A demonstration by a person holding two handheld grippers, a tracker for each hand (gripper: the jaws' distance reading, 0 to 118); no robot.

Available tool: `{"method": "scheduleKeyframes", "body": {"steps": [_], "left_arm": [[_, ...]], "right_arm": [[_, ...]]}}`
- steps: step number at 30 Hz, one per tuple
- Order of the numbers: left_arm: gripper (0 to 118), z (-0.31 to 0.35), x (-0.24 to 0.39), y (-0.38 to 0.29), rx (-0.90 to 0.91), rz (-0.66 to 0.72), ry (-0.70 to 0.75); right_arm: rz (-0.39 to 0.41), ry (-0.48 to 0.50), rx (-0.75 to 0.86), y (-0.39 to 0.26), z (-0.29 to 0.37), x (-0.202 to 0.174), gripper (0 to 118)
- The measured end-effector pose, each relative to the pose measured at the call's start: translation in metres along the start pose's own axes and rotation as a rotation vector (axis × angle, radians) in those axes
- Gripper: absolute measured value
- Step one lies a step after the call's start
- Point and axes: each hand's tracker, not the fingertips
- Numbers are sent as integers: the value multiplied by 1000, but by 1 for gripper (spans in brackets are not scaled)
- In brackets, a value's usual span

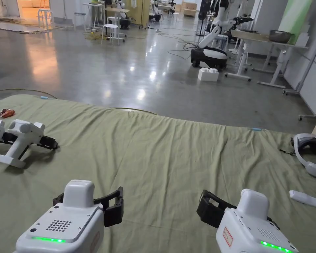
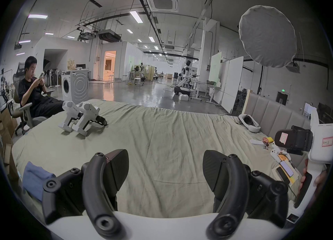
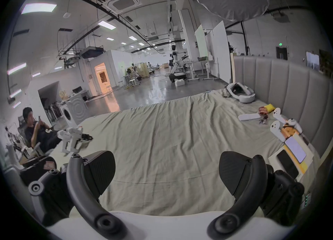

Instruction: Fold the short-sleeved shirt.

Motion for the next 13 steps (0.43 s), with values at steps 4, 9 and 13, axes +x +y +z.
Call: {"method": "scheduleKeyframes", "body": {"steps": [4,9,13], "left_arm": [[94,0,-1,0,3,-12,5],[94,-1,-4,0,6,-20,19],[94,-2,-6,-2,7,-29,24]], "right_arm": [[98,-55,29,-2,-1,-8,118],[125,-52,111,-10,2,-10,118],[117,-38,87,-10,0,-9,118]]}}
